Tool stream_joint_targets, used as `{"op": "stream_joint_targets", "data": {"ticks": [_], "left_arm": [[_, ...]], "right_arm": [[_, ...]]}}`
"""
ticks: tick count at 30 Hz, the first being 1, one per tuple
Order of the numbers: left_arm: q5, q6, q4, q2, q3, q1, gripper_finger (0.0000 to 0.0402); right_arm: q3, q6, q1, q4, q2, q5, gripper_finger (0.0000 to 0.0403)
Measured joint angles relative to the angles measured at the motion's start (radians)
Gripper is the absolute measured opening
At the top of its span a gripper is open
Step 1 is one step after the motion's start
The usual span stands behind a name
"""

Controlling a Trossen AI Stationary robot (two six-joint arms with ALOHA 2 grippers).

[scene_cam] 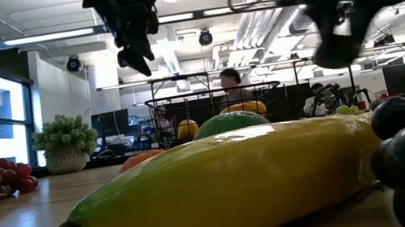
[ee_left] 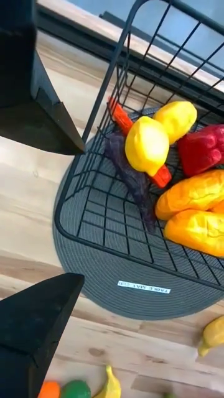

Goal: Build produce basket
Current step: Put the lime into the wire basket

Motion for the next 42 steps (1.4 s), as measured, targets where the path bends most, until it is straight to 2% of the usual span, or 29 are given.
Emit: {"op": "stream_joint_targets", "data": {"ticks": [3, 10, 16, 23, 34, 42], "left_arm": [[0.021, 0.035, 0.0, 0.0, 0.0, 0.005, 0.0317], [0.192, 0.128, 0.0, 0.0, 0.0, 0.013, 0.0317], [0.282, 0.211, 0.001, 0.0, 0.0, 0.01, 0.0317], [0.39, 0.253, 0.04, 0.0, 0.0, -0.011, 0.0317], [0.396, -0.016, 0.328, 0.0, 0.0, -0.055, 0.0317], [0.395, -0.134, 0.463, 0.0, 0.0, -0.08, 0.0317]], "right_arm": [[0.036, -0.112, -0.06, 0.054, 0.0, 0.044, 0.0143], [0.058, -0.431, -0.218, 0.276, 0.0, 0.062, 0.0142], [0.058, -0.717, -0.337, 0.535, 0.0, 0.009, 0.0142], [0.058, -0.936, -0.432, 0.719, 0.0, -0.08, 0.0142], [0.058, -1.266, -0.48, 0.948, 0.0, -0.186, 0.0142], [0.058, -1.381, -0.493, 1.023, 0.0, -0.248, 0.0142]]}}
